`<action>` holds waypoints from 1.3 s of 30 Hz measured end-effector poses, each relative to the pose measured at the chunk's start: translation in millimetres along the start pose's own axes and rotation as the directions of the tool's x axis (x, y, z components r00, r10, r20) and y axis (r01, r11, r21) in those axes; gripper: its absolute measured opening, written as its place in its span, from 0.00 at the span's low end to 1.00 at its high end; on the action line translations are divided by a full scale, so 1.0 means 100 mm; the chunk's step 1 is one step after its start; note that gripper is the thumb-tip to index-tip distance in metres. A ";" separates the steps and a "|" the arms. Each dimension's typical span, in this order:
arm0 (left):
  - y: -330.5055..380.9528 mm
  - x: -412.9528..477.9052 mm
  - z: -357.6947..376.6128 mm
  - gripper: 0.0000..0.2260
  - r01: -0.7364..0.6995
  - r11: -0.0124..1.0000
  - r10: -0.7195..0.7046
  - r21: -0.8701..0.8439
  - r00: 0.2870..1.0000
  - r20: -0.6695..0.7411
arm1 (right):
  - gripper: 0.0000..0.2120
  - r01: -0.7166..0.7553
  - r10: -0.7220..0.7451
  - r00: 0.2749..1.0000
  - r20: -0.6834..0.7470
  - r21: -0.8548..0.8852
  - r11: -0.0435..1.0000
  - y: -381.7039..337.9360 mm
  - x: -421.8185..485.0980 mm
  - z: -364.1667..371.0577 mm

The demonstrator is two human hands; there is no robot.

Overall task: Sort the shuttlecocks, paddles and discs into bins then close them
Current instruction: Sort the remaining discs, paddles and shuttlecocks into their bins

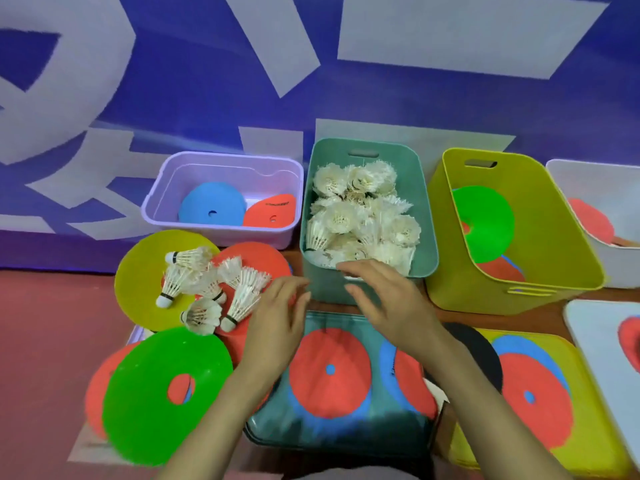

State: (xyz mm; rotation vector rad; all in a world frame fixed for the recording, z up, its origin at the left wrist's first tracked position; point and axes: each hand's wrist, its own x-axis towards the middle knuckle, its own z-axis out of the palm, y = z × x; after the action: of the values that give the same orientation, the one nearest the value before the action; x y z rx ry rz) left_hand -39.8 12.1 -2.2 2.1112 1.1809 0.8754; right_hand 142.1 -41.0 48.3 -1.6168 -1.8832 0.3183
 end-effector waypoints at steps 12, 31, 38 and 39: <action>-0.40 -0.69 0.74 0.19 0.513 0.845 -0.531 0.148 0.775 0.344 | 0.25 -0.468 0.500 0.785 0.366 -0.179 0.865 0.71 -0.88 0.88; -0.48 -0.57 0.74 0.13 0.592 0.794 -0.587 0.138 0.686 0.430 | 0.33 -0.676 0.699 0.622 0.352 -0.209 0.706 0.86 -1.01 1.24; -0.41 -0.62 0.58 0.14 0.589 0.773 -0.427 -0.236 0.758 0.494 | 0.27 -0.758 0.676 0.640 0.366 0.159 0.632 0.92 -1.01 1.08; -0.39 -0.61 0.52 0.13 0.608 0.731 -0.423 -0.310 0.760 0.493 | 0.23 -0.768 0.666 0.639 0.385 0.269 0.581 0.92 -1.01 1.04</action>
State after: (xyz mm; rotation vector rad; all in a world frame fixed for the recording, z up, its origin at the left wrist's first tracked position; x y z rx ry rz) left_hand -44.6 -31.8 -79.3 1.3592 1.1322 0.3756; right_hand 158.9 -95.4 -113.8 -2.0247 -1.0587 1.2362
